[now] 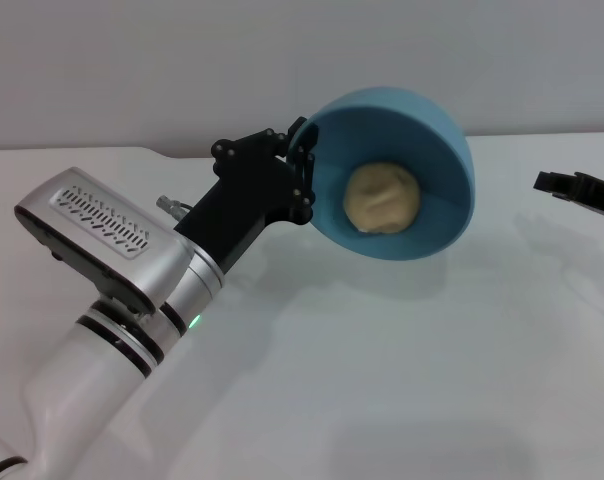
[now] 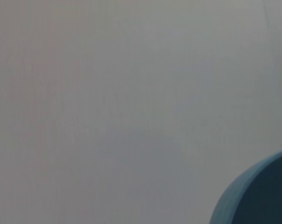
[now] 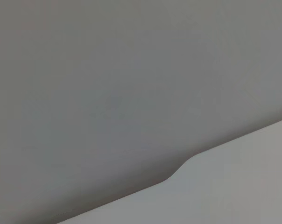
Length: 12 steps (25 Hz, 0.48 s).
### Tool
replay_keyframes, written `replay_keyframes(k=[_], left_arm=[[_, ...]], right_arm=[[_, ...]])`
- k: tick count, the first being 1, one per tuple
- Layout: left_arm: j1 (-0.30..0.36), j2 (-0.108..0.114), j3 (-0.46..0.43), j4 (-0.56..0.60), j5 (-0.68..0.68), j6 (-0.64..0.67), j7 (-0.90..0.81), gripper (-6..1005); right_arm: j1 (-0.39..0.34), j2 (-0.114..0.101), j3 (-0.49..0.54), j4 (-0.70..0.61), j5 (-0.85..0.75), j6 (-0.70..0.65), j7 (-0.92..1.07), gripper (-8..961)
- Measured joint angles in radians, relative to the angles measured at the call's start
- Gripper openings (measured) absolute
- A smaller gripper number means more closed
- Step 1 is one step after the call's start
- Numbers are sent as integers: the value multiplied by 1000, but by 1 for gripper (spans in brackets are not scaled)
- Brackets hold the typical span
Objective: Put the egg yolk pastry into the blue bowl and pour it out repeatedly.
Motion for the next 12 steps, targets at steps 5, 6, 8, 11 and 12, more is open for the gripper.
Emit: replay_keyframes(k=[5, 6, 8, 11, 12], left_arm=[[-19, -2, 7, -25, -3, 33, 21, 11], [-22, -2, 7, -27, -3, 40, 21, 11], [-28, -3, 7, -37, -4, 63, 21, 11], [-37, -4, 11, -48, -44, 109, 36, 11], [-43, -4, 22, -52, -79, 134, 58, 11]], right_arm=[[7, 0, -3, -15, 2, -6, -5, 273], [7, 0, -3, -15, 2, -6, -5, 273], [9, 0, -3, -20, 2, -6, -5, 273], [10, 1, -3, -25, 3, -6, -5, 273], [10, 2, -3, -27, 3, -6, -5, 273]])
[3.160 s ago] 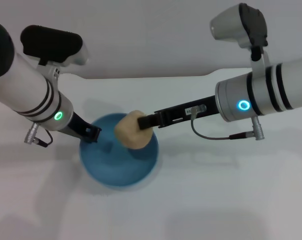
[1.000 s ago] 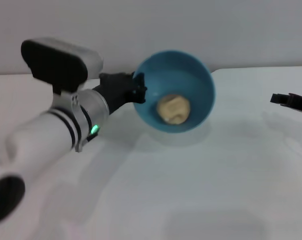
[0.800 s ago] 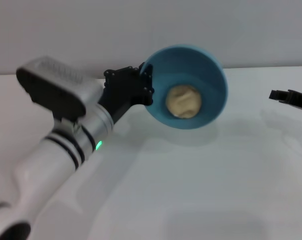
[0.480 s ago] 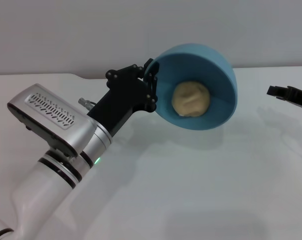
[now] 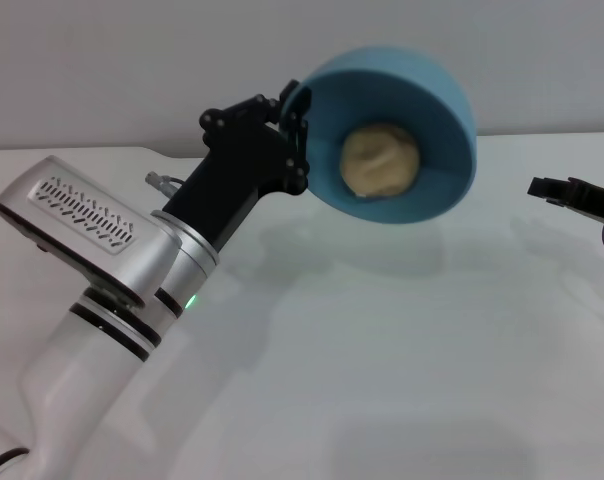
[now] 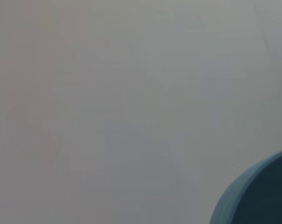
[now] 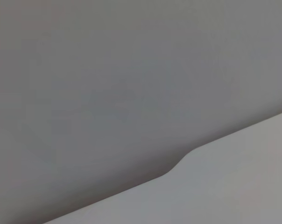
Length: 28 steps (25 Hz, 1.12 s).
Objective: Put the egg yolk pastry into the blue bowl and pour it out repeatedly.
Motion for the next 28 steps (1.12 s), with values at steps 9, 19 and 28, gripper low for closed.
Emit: replay_keyframes(k=[9, 19, 28], left_arm=[[-15, 0, 72, -17, -131, 78, 139, 11], [-18, 0, 121, -36, -250, 210, 200, 12], [-18, 0, 160, -38, -274, 300, 206, 11]], right_arm=[[-8, 2, 0, -3, 13, 1, 0, 273], [-8, 4, -1, -5, 15, 2, 0, 274], [-10, 4, 5, -6, 17, 2, 0, 274]])
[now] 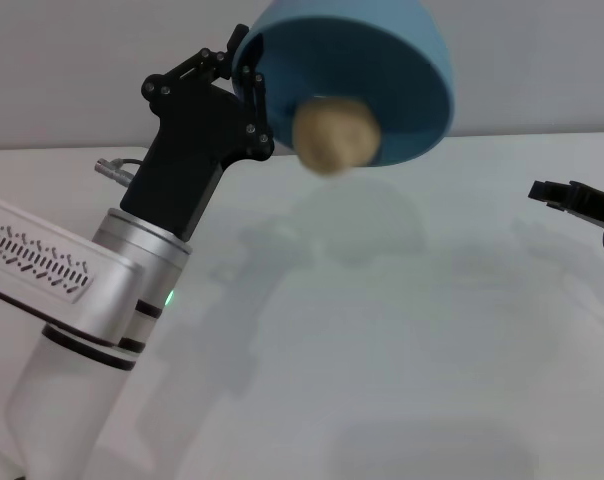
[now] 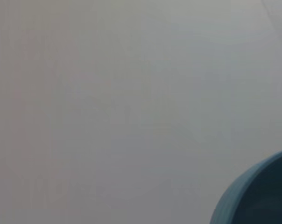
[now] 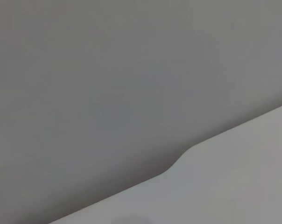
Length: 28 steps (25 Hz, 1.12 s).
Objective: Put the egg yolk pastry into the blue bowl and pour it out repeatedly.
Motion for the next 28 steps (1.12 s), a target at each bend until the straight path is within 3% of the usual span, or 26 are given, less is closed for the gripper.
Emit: replay_keyframes(k=[18, 23, 28], left_arm=[[-44, 0, 2, -22, -8, -99, -9, 12], [-47, 7, -28, 32, -91, -220, -9, 12], [-31, 15, -127, 125, -94, -397, -3, 12]], right_arm=[[10, -3, -6, 0, 0, 11, -3, 274], [13, -5, -9, -1, 60, 73, -54, 274], [14, -9, -9, -4, 142, 172, -128, 274]])
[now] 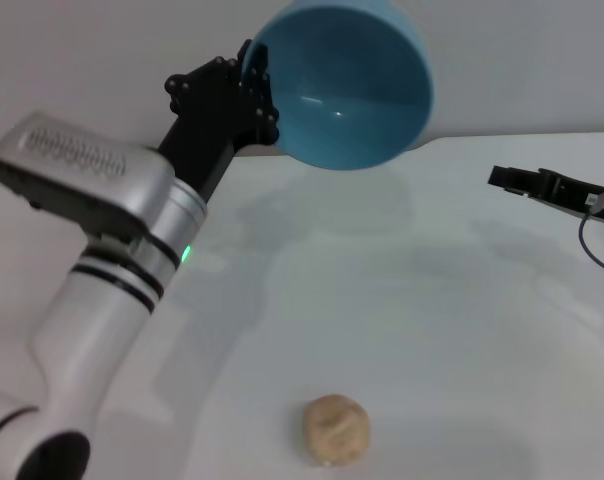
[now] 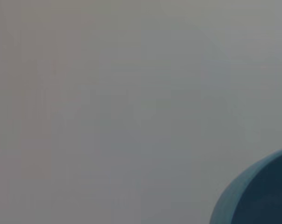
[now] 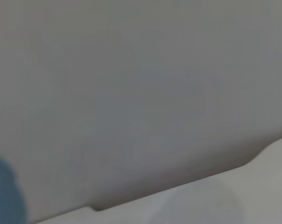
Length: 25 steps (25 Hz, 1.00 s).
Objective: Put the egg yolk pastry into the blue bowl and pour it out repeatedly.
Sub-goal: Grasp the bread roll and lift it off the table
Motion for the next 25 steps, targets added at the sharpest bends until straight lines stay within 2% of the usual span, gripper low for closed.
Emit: replay_keyframes(k=[2, 3, 7, 10, 12, 18, 21, 25], left_arm=[[7, 8, -68, 60, 3, -145, 1, 12], [7, 8, -68, 60, 3, -145, 1, 12], [9, 12, -170, 127, 4, -357, 3, 13], [7, 9, -288, 178, 4, -568, 3, 13], [1, 8, -371, 208, 4, -722, 3, 13], [-12, 9, -554, 261, 4, -1039, 5, 13], [-39, 10, -662, 266, 11, -1227, 5, 13], [-93, 7, -785, 261, 92, -1477, -5, 13]], right_arm=[[2, -1, 0, 5, 0, 27, -21, 275], [4, -1, 0, 9, 1, 42, -37, 275], [10, -1, 0, 23, 0, 95, -82, 275], [17, -2, -15, 43, -5, 140, -128, 275], [22, -2, -40, 64, -6, 184, -190, 275], [49, -5, -161, 143, -31, 299, -278, 275], [93, -6, -230, 168, -124, 321, -199, 275], [196, -4, -331, 177, -365, 330, -8, 315]])
